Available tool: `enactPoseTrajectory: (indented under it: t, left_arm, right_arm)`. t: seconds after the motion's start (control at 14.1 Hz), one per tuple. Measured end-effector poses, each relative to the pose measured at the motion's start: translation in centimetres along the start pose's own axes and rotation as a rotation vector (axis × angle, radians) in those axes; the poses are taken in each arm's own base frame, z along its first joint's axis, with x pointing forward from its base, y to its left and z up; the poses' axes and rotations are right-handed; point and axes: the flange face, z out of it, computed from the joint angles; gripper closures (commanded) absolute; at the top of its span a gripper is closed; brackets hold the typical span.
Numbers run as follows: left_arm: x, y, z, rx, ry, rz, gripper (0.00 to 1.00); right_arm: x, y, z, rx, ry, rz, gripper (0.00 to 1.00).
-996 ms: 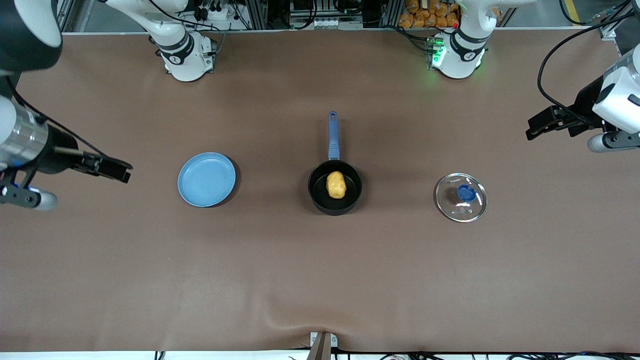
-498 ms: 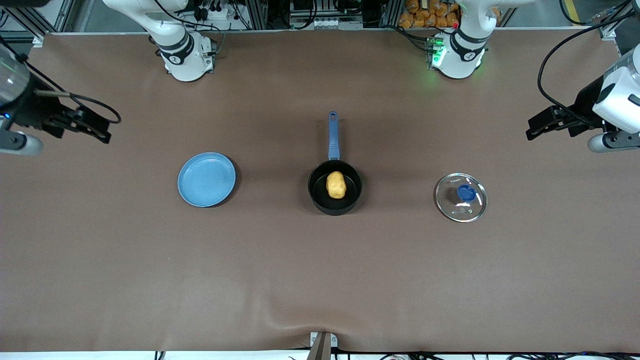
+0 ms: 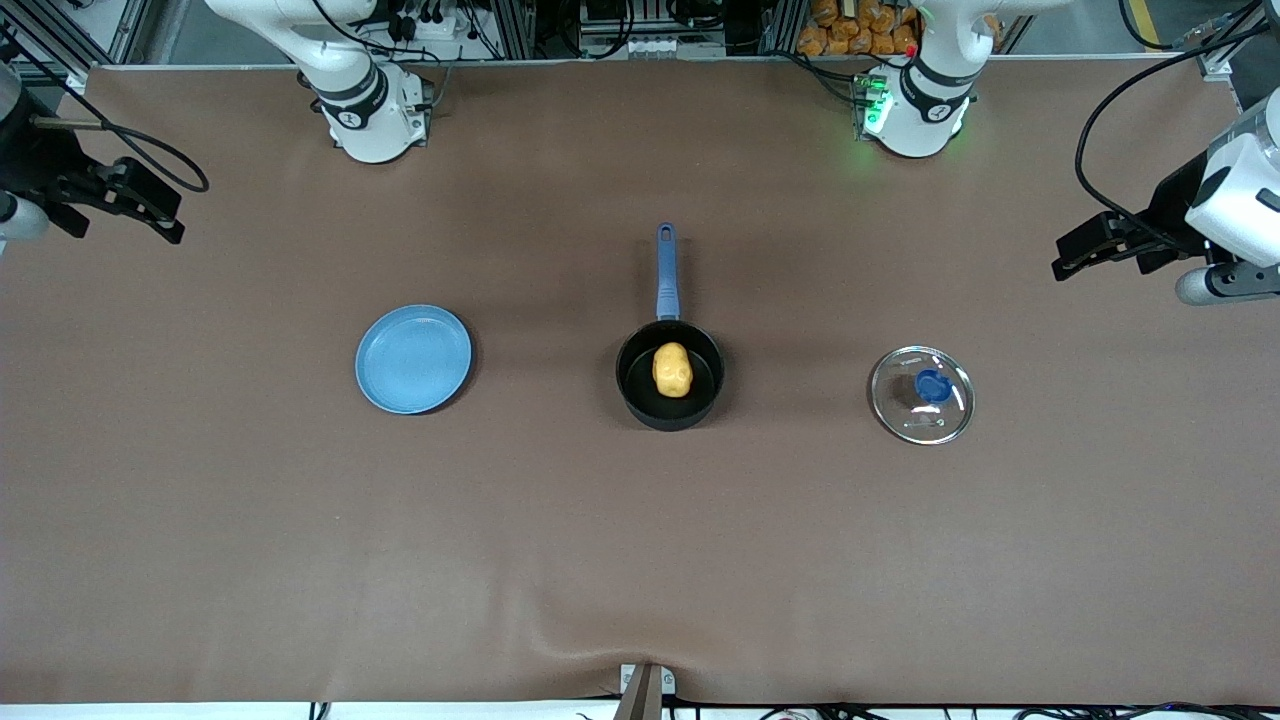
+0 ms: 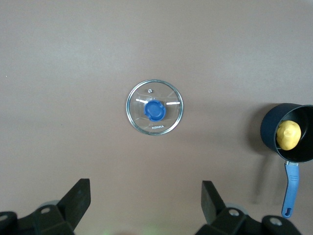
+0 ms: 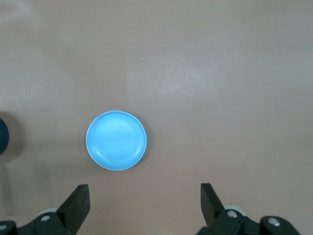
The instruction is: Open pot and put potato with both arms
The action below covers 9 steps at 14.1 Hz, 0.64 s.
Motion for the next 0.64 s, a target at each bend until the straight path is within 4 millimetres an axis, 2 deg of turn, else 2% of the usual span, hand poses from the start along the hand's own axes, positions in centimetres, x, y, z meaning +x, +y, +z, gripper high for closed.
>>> enactPoseTrajectory:
  t: [0.21,0.64]
  left_arm:
    - [0.00,0.00,0.00,0.000,0.000,0.000,0.00]
    - [0.00,0.00,0.00,0.000,0.000,0.000,0.00]
  right_arm:
    - [-0.01,0.04,-0.97,0.002,0.019,-0.036,0.00]
    - [0.14,-0.09,-0.75,0.002,0.015,-0.060,0.00]
